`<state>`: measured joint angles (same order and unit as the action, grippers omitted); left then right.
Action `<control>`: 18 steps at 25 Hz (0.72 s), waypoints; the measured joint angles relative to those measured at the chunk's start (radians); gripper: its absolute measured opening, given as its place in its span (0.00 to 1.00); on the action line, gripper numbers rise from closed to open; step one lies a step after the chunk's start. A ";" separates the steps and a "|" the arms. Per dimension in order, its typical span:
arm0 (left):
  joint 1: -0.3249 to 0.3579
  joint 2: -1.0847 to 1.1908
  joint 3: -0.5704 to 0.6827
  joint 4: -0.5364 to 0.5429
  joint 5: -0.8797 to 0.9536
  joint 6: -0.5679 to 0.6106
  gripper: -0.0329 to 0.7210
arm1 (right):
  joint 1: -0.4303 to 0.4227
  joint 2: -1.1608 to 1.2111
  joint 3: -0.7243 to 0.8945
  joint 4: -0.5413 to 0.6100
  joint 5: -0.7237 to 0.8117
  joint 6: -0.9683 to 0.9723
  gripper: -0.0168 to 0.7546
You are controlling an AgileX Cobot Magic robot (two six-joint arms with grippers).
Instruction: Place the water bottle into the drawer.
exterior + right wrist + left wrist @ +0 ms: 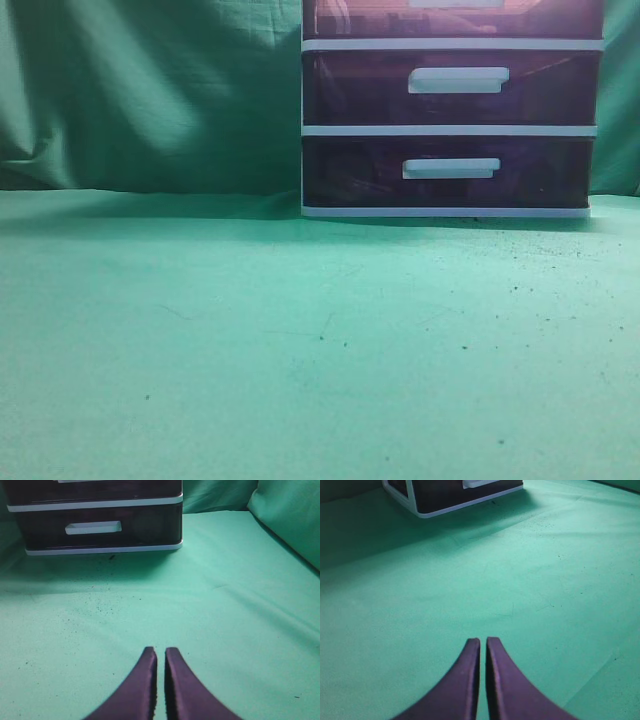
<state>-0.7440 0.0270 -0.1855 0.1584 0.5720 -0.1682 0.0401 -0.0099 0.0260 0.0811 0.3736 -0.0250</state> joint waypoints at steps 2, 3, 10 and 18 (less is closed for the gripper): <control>0.000 0.000 0.000 0.000 0.000 0.000 0.04 | 0.000 0.000 0.000 0.000 0.000 0.001 0.08; 0.000 0.000 0.000 0.000 0.000 0.000 0.04 | 0.000 0.000 0.000 0.000 0.000 0.001 0.08; 0.000 0.000 0.000 0.002 0.000 0.000 0.04 | 0.000 0.000 0.000 0.000 0.002 0.001 0.08; 0.332 -0.001 0.010 0.055 -0.068 0.001 0.04 | 0.000 0.000 0.000 0.000 0.002 0.001 0.08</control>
<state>-0.4117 0.0255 -0.1759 0.2135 0.5041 -0.1667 0.0401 -0.0099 0.0260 0.0811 0.3757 -0.0236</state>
